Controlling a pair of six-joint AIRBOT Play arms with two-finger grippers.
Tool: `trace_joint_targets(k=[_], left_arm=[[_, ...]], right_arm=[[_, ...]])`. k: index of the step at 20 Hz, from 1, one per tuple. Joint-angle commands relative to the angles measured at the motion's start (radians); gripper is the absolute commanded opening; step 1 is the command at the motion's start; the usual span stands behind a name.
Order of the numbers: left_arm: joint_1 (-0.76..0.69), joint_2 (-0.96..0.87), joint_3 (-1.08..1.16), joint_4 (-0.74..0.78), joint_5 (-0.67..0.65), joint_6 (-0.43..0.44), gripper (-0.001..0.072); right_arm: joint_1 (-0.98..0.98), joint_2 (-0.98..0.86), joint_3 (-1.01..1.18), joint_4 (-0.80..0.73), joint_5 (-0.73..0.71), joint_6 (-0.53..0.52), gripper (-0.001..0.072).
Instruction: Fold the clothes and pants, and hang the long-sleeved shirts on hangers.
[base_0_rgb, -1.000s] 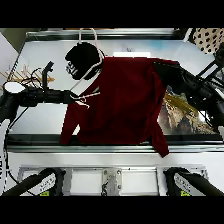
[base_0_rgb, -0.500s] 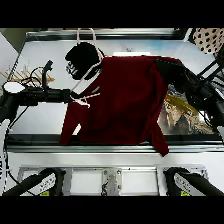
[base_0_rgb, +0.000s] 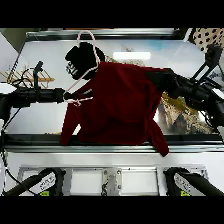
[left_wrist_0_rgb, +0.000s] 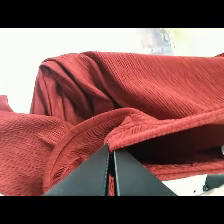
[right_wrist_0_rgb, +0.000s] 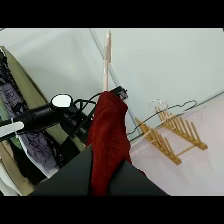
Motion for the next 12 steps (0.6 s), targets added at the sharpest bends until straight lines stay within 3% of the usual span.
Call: trace_joint_targets(k=[1,7,12], left_arm=[[0.005,0.001,0.001,-0.005,0.007,-0.002,0.0017],[0.003,0.001,0.001,-0.026,0.006,-0.002,0.0017],[0.004,0.001,0.001,-0.082,0.007,-0.001,0.0017]], right_arm=[[0.001,0.0,0.0,0.001,-0.008,0.018,0.0017],[0.001,0.0,0.0,0.134,-0.012,0.018,0.0017],[0.003,0.0,0.0,0.135,-0.064,0.04,0.0017]])
